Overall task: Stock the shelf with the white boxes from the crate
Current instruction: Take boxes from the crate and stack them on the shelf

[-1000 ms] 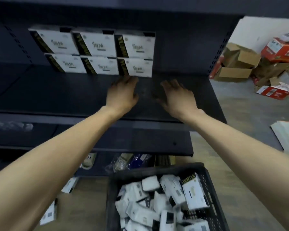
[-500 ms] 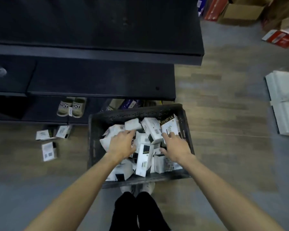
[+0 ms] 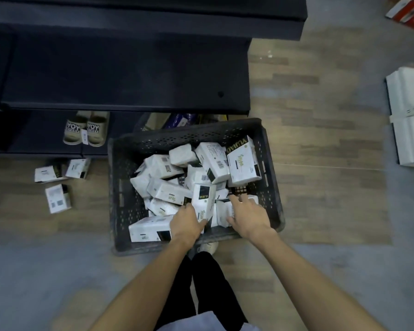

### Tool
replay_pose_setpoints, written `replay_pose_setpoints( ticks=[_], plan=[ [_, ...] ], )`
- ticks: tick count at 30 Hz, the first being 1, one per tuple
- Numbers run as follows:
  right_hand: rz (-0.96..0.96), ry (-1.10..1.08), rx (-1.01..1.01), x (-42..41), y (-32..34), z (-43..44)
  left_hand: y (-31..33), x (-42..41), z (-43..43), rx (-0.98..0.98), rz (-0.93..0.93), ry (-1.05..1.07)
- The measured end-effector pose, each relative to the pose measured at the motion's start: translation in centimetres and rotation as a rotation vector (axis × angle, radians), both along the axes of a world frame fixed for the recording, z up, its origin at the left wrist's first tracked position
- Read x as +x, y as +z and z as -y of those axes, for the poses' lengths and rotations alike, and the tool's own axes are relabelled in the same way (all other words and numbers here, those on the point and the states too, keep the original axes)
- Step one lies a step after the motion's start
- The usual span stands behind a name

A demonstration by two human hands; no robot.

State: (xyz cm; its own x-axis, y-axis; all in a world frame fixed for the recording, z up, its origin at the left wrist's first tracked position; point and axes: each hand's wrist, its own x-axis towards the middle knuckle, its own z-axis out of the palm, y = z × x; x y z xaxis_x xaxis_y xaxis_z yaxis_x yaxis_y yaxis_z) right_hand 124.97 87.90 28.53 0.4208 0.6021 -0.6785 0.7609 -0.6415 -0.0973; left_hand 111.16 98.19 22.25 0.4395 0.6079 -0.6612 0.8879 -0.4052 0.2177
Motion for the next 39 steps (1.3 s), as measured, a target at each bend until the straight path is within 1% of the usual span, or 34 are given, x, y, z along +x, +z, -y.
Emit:
replay_pose_setpoints(
  ticks=[5, 7, 10, 12, 14, 16, 22, 27, 30, 33, 36, 39],
  plan=[
    [0.013, -0.024, -0.006, -0.4, -1.3, 1.5, -1.8, 0.4, 1.4, 0.074, -0.079, -0.029],
    [0.025, -0.027, 0.000, -0.3, -1.7, 1.9, -2.5, 0.8, 1.7, 0.083, -0.082, -0.016],
    [0.024, -0.027, -0.013, -0.3, -2.1, 2.4, -3.3, 0.9, 1.4, 0.068, -0.015, 0.055],
    [0.022, -0.028, -0.022, -0.1, -2.0, 2.4, -3.6, 1.0, 0.5, 0.010, 0.069, 0.092],
    [0.025, -0.033, -0.015, 0.5, -1.6, 2.1, -3.1, 1.2, -1.1, -0.044, 0.155, 0.081],
    [0.020, -0.063, -0.002, 1.2, -1.0, 1.5, -1.9, 1.2, -3.3, -0.073, 0.214, 0.026],
    [-0.069, -0.103, 0.127, 2.8, 1.6, -2.5, 4.1, 1.4, -9.5, -0.084, 0.296, -0.192],
    [-0.102, -0.056, 0.284, 3.6, 4.4, -6.1, 10.5, 3.5, -11.8, 0.001, 0.324, -0.332],
    [-0.109, 0.015, 0.418, 4.5, 7.0, -8.0, 14.6, 4.5, -13.0, 0.041, 0.363, -0.359],
    [-0.117, 0.031, 0.487, 5.9, 10.7, -9.6, 18.6, 5.0, -14.4, 0.064, 0.405, -0.372],
    [-0.063, 0.061, 0.560, 7.7, 15.2, -11.6, 23.0, 5.8, -16.4, 0.132, 0.461, -0.385],
    [0.012, 0.090, 0.663, 10.1, 20.5, -14.4, 27.5, 6.7, -19.4, 0.247, 0.579, -0.344]
  ],
)
